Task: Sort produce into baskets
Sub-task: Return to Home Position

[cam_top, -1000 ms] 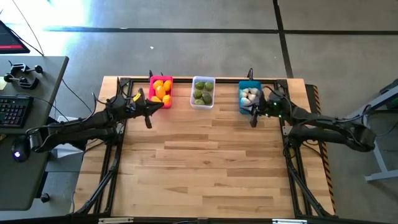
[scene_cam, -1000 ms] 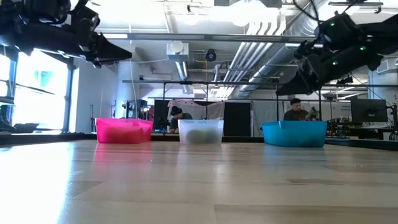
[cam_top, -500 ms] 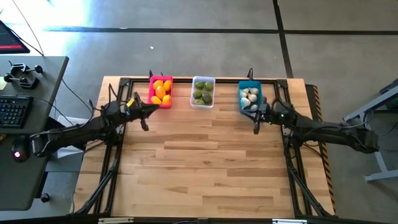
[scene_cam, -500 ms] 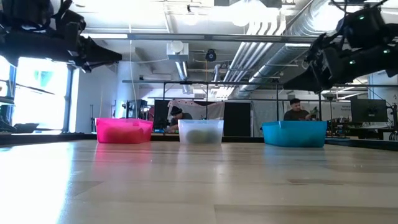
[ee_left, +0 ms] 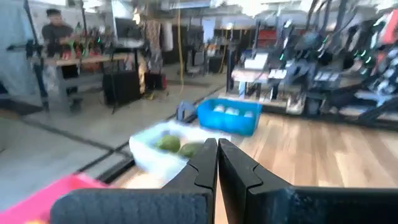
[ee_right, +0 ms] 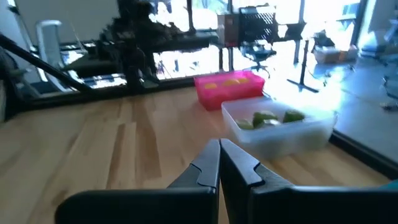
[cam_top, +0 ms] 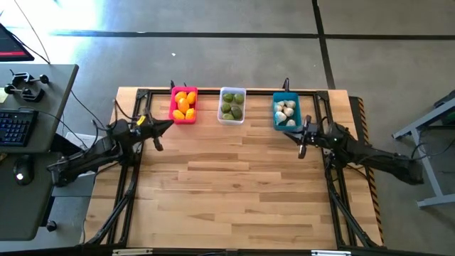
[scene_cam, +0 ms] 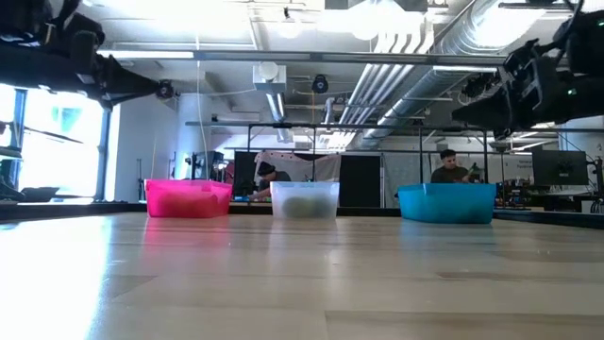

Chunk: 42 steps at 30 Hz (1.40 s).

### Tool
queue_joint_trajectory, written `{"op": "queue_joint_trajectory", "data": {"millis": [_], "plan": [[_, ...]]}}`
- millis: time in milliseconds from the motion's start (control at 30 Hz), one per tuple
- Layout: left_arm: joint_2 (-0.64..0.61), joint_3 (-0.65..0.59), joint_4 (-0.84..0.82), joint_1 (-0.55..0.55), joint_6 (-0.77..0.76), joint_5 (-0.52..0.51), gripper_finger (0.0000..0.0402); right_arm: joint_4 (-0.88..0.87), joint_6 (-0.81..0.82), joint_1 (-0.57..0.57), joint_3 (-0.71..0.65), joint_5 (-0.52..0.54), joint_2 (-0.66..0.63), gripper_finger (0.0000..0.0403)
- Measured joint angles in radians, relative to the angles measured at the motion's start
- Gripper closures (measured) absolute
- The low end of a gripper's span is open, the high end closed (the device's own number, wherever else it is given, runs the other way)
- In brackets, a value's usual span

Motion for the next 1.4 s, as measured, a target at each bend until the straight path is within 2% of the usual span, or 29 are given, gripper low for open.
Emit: {"op": "queue_joint_trajectory", "data": {"millis": [167,333,633,733,967,1100,1400], "plan": [[0.001,-0.006,-0.016,0.0,0.005,-0.016,0.0401,-0.106,-0.01,0.001,0.0,-0.009,-0.138,0.0403],[0.001,-0.015,0.007,0.0,0.015,-0.05,0.0401,-0.102,-0.041,0.035,0.0,-0.007,-0.219,0.0403],[0.001,-0.017,0.007,0.0,-0.035,-0.052,0.0401,-0.116,-0.021,0.079,0.0,0.158,-0.214,0.0403],[0.001,-0.057,0.048,0.0,-0.075,-0.052,0.0401,-0.11,-0.025,0.083,0.0,0.201,-0.213,0.0403],[0.018,-0.083,0.081,0.001,-0.107,-0.01,0.0401,-0.095,-0.05,0.081,0.0,0.312,-0.209,0.0403],[0.034,-0.083,0.078,-0.002,-0.137,0.008,0.0401,-0.096,-0.126,0.082,0.0,0.306,-0.2,0.0403],[0.054,-0.082,0.079,-0.002,-0.14,0.005,0.0402,-0.096,-0.13,0.082,0.0,0.305,-0.2,0.0403]]}}
